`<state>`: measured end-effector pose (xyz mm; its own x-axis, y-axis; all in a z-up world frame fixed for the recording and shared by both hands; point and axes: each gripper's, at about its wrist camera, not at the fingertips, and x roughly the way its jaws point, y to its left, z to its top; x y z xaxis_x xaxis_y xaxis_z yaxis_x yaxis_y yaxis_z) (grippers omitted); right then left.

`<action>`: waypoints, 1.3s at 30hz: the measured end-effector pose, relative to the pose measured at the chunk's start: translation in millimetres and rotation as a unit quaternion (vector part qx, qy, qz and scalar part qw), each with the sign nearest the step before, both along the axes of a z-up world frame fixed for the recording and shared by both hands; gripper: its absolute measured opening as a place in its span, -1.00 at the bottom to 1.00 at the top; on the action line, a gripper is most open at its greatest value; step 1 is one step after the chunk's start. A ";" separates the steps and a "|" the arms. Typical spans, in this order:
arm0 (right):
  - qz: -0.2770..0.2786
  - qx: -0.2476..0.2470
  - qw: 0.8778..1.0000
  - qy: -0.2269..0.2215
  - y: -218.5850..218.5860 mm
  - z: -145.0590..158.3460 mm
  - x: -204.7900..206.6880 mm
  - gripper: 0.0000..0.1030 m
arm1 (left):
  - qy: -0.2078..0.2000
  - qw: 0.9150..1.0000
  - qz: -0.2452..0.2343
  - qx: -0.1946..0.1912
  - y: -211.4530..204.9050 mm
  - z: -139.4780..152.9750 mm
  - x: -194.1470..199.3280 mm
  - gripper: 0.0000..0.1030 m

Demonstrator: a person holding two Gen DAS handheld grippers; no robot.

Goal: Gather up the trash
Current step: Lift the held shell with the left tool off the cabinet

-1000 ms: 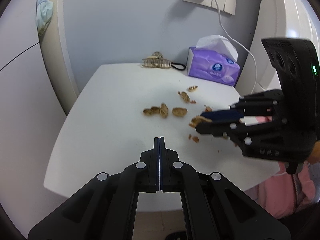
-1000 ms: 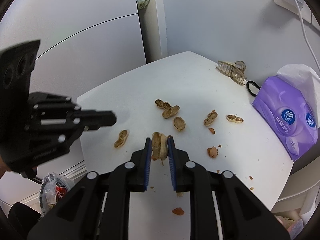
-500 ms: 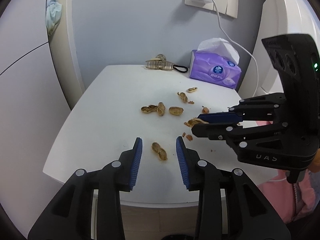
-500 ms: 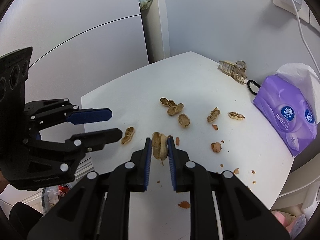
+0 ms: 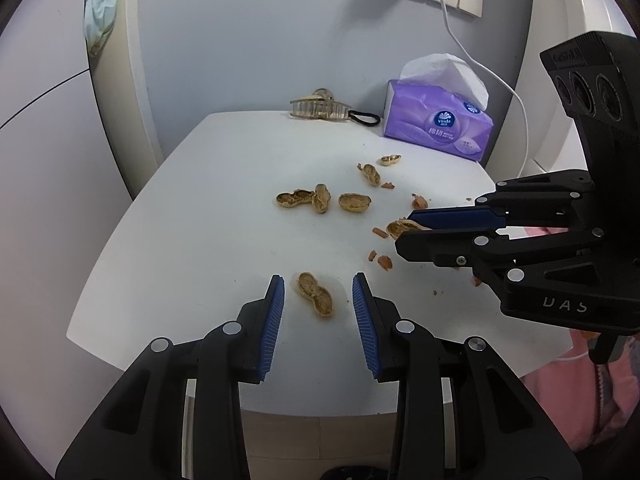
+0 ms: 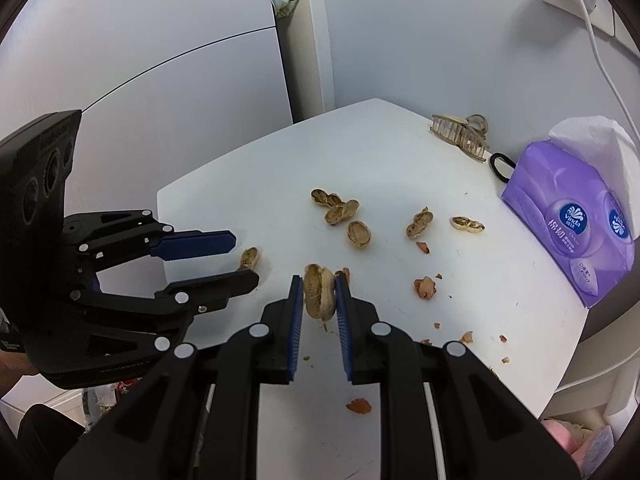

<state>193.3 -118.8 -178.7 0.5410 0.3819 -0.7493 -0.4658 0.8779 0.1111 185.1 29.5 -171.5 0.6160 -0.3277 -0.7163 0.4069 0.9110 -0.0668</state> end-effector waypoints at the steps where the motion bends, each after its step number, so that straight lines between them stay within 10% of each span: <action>1: 0.000 0.000 1.000 0.001 -0.1 -0.3 0.3 -0.66 | 0.001 1.000 -0.001 -0.001 -0.3 -1.1 -0.2 -0.36; 19: 0.000 0.001 1.000 0.001 1.2 -1.5 -0.9 -0.66 | -0.005 1.000 -0.010 0.016 -6.6 -4.1 -1.0 -0.81; 39: 0.015 0.011 1.000 -0.020 6.0 24.0 -15.6 -0.66 | -0.033 0.999 -0.003 0.016 -5.4 31.0 -21.8 -0.82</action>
